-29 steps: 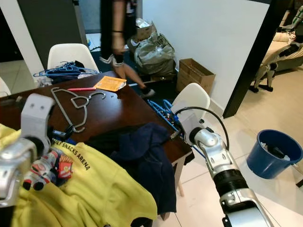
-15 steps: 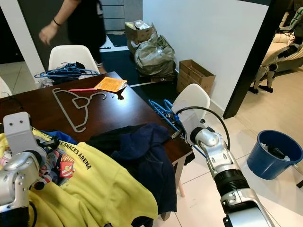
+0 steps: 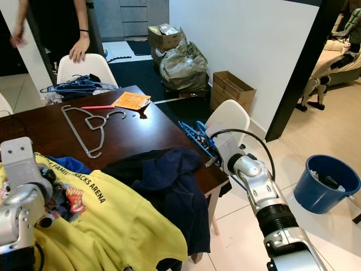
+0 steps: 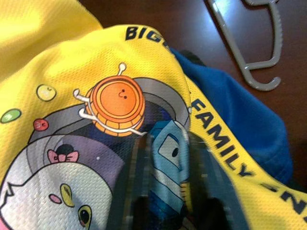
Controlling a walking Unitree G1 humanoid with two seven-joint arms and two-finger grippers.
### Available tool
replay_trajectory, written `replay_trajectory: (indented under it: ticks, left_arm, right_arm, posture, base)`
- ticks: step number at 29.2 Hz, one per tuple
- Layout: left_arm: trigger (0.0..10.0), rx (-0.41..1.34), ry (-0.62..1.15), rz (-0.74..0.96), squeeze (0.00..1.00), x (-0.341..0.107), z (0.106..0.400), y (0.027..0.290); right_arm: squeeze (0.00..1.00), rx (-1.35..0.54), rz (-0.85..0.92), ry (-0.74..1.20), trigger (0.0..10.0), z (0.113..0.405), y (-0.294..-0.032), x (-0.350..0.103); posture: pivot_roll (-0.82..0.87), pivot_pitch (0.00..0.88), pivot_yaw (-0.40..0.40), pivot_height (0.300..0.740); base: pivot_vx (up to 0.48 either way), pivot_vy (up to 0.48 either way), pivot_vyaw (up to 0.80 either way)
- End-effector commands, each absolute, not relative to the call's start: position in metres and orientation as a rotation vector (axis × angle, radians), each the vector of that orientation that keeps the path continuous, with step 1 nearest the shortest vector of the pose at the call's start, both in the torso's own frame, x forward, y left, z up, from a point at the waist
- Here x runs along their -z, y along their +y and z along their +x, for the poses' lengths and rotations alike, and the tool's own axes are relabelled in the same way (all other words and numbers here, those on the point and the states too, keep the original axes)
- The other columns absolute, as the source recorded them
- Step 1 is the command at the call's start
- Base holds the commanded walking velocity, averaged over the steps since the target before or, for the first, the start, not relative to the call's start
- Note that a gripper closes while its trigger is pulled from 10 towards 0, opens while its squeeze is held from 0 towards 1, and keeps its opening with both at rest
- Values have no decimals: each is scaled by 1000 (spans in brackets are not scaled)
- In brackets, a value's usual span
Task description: Hang hanger
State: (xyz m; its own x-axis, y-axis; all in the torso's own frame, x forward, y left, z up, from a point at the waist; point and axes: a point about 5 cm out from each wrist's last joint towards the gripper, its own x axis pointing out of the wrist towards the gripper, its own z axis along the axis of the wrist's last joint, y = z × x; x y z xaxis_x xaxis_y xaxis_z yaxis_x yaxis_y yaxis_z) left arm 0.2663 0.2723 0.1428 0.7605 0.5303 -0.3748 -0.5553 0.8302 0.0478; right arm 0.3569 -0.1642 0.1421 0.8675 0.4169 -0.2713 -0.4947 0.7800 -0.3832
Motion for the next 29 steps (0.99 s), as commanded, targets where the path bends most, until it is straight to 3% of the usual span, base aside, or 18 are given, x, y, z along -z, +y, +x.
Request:
replay_trajectory:
  ticks: [1,7,11,12,13,15,19,24,28,29]
  left_arm:
    - [0,-612,403,-60,0,-139,264,276]
    - [0,-597,363,-68,0,-146,268,274]
    - [0,-418,196,-131,0,-178,292,255]
    - [0,-254,50,-156,0,-212,307,237]
    - [0,-254,50,-156,0,-212,307,237]
    - [0,-7,-227,-159,0,-282,321,208]
    - [0,76,-476,-192,0,-348,312,204]
    - [0,102,-536,-217,0,-357,300,208]
    - [0,103,-523,-246,0,-344,283,217]
    - [0,64,-460,-248,0,-321,275,228]
  right_arm:
    - [0,-485,-465,168,10000,357,-166,-145]
    - [0,-485,-463,166,10000,357,-166,-145]
    - [0,-482,-460,162,10000,358,-165,-146]
    - [0,-479,-458,158,10000,358,-164,-146]
    - [0,-479,-458,158,10000,358,-164,-146]
    - [0,-474,-453,153,10000,360,-163,-148]
    - [0,-468,-450,149,10000,360,-163,-148]
    - [0,-465,-450,150,10000,359,-165,-147]
    - [0,-466,-452,157,10000,358,-166,-146]
    - [0,-469,-454,162,10000,357,-166,-145]
  posture:
    - [40,0,-37,740]
    - [39,0,-34,740]
    - [40,0,-29,740]
    - [41,0,-29,740]
    - [41,0,-29,740]
    - [43,0,-30,740]
    - [39,0,-27,740]
    - [40,0,-26,740]
    - [53,0,-38,740]
    - [64,0,-46,740]
  base:
    - [0,0,0]
    - [0,0,0]
    - [0,0,0]
    - [0,0,0]
    - [0,0,0]
    - [0,0,0]
    - [0,0,0]
    - [0,0,0]
    - [0,0,0]
    - [0,0,0]
